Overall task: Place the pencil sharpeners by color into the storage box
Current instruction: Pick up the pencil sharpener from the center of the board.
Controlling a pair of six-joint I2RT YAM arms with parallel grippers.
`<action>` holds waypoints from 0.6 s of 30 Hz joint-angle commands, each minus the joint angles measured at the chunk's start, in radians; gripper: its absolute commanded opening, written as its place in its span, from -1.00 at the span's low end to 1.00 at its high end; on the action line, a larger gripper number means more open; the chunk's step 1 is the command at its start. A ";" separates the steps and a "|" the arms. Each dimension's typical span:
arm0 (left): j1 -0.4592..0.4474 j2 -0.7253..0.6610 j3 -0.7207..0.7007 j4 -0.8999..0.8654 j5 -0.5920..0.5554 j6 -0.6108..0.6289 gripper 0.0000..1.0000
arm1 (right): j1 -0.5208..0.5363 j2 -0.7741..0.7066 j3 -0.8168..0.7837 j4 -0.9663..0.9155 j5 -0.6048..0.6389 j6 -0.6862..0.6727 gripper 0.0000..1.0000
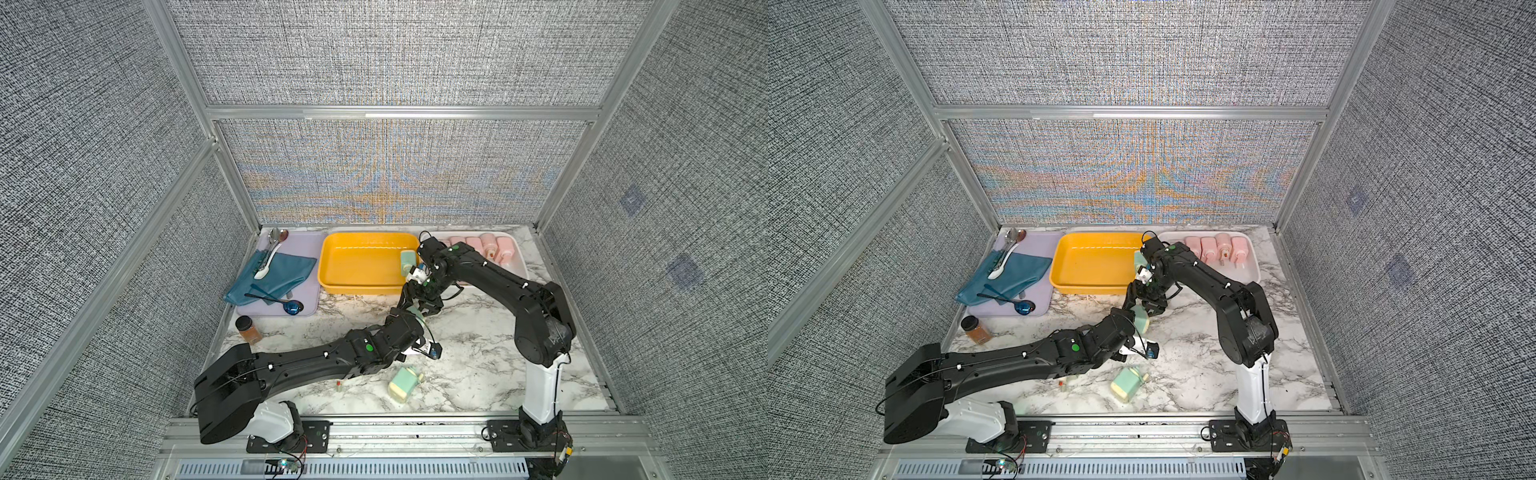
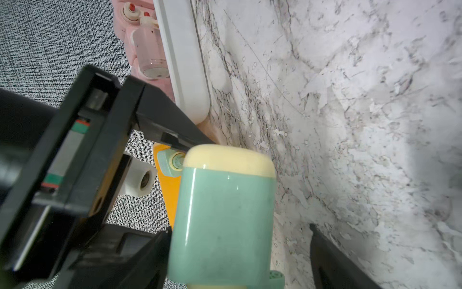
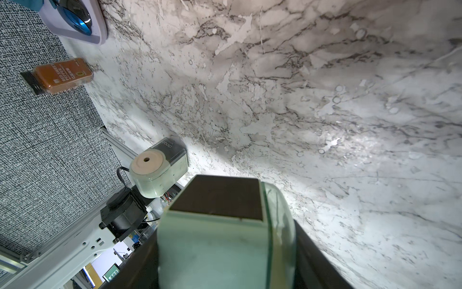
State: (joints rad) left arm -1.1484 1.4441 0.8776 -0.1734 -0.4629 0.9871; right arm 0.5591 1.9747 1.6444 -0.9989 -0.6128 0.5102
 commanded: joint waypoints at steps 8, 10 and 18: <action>0.001 0.054 0.035 0.024 -0.030 0.018 0.45 | 0.000 -0.038 -0.040 0.014 -0.047 -0.004 -1.00; 0.001 0.052 0.039 0.018 -0.017 0.016 0.33 | -0.002 -0.042 -0.043 0.014 -0.045 -0.007 -1.00; -0.002 0.038 0.044 -0.004 0.008 0.008 0.16 | -0.010 -0.048 -0.060 0.035 -0.071 -0.006 -1.00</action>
State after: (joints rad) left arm -1.1503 1.4876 0.9169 -0.1623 -0.4690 1.0191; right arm 0.5503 1.9385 1.5856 -0.9627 -0.6216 0.5079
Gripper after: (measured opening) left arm 0.622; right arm 0.670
